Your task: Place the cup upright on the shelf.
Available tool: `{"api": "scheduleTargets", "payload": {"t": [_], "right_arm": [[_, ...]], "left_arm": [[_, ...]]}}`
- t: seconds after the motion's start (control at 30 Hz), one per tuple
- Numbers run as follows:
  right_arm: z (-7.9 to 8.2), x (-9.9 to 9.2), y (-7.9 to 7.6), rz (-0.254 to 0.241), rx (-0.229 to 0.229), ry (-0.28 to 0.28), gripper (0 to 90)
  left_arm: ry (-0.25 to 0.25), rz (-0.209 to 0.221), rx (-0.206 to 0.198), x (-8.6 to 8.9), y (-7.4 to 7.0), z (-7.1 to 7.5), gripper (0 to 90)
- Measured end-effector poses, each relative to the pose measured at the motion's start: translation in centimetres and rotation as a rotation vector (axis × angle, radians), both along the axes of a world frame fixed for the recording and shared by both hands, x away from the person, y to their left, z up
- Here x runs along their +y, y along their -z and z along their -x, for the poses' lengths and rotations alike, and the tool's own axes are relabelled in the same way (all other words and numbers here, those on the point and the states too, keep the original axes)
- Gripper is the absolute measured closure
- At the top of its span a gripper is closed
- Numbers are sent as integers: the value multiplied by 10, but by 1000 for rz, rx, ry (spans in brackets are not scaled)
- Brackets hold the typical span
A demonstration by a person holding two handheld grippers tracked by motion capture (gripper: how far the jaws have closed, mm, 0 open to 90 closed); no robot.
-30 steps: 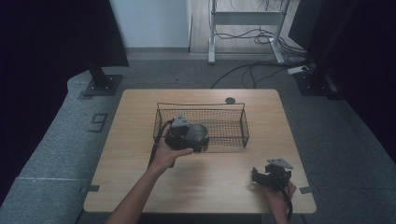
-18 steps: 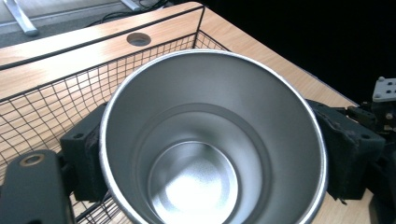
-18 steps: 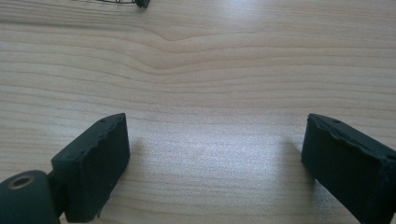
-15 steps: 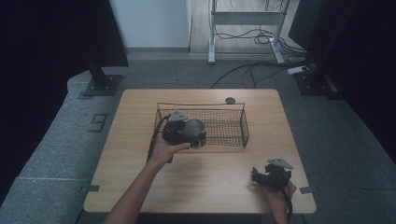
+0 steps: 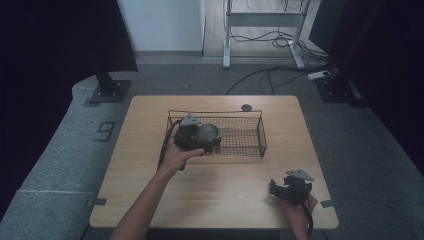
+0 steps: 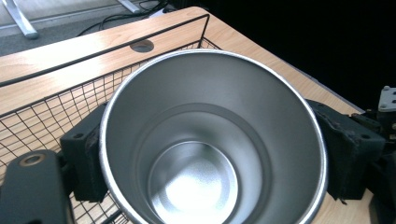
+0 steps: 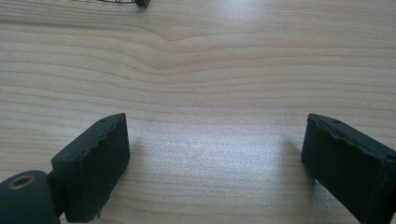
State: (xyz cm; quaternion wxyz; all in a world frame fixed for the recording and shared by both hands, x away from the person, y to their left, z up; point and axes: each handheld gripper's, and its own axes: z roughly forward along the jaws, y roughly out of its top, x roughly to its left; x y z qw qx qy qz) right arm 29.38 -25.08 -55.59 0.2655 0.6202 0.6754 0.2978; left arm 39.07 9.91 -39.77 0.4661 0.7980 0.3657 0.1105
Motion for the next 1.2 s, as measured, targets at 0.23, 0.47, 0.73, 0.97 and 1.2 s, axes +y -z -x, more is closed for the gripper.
{"api": "scheduleTargets", "payload": {"t": [0.23,0.47,0.73,0.97,1.2], "right_arm": [[0,0,0,1,-1,-1,77],[0,0,0,0,0,0,78],[0,0,0,1,0,0,78],[0,0,0,-1,1,0,78],[0,0,0,1,0,-2,80]], "left_arm": [[-19,-12,8,6,0,-9,145],[-44,-35,1,13,-4,-16,145],[-51,-46,-6,11,1,-23,145],[-61,-44,3,12,5,-32,145],[-70,-44,20,13,13,-45,145]]}}
